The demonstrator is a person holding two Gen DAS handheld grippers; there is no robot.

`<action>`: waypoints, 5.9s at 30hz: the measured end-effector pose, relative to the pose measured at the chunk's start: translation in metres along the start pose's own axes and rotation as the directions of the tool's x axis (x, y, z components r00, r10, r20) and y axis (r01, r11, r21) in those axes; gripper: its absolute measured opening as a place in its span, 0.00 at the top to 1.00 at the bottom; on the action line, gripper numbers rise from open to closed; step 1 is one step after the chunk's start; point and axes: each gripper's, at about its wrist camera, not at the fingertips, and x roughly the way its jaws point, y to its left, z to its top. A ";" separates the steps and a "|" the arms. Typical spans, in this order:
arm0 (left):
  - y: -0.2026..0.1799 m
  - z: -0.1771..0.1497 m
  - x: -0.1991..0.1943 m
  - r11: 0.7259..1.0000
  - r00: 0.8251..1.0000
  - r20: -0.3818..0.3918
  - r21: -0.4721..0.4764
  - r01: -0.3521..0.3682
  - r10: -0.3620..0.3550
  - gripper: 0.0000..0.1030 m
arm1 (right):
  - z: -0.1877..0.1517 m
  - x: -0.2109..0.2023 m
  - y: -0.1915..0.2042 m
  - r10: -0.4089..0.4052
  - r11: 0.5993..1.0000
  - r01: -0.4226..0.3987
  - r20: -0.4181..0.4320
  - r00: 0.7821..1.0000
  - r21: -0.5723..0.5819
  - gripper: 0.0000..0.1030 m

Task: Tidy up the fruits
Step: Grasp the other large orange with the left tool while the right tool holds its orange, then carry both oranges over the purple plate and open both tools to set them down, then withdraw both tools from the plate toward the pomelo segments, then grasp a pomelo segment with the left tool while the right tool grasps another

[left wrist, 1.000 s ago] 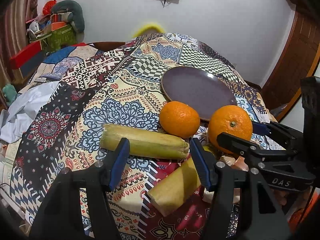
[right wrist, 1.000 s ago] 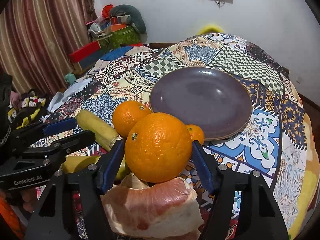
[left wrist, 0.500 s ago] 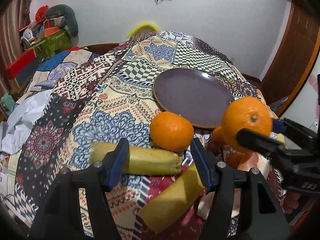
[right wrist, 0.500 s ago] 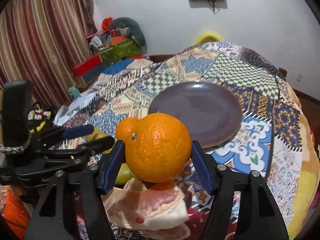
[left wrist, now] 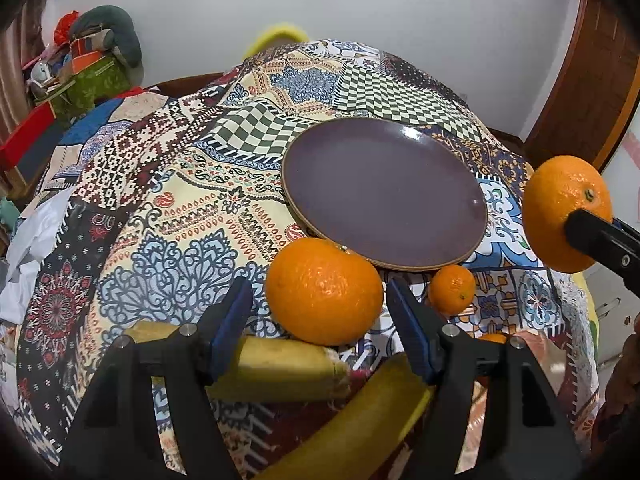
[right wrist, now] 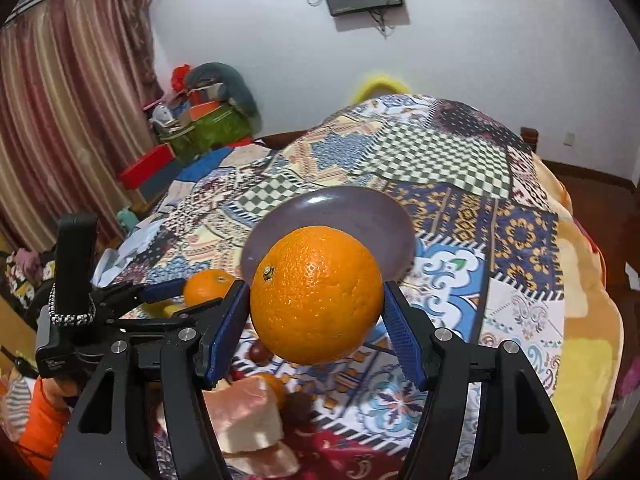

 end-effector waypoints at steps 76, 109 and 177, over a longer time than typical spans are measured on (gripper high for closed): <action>-0.003 0.130 0.046 0.998 0.996 0.066 -0.005 0.066 -0.065 0.40 | 0.080 0.093 -0.036 -0.093 0.992 0.092 0.003 0.996 -0.091 0.39; -0.008 0.135 0.077 0.998 0.999 -0.021 0.040 0.050 -0.049 0.39 | 0.073 0.120 -0.053 -0.051 0.998 0.047 -0.124 0.991 -0.036 0.37; -0.083 -0.052 -0.043 0.978 0.983 -0.133 0.145 0.149 -0.130 0.23 | -0.063 -0.054 -0.013 -0.130 0.990 0.124 -0.116 0.985 -0.062 0.28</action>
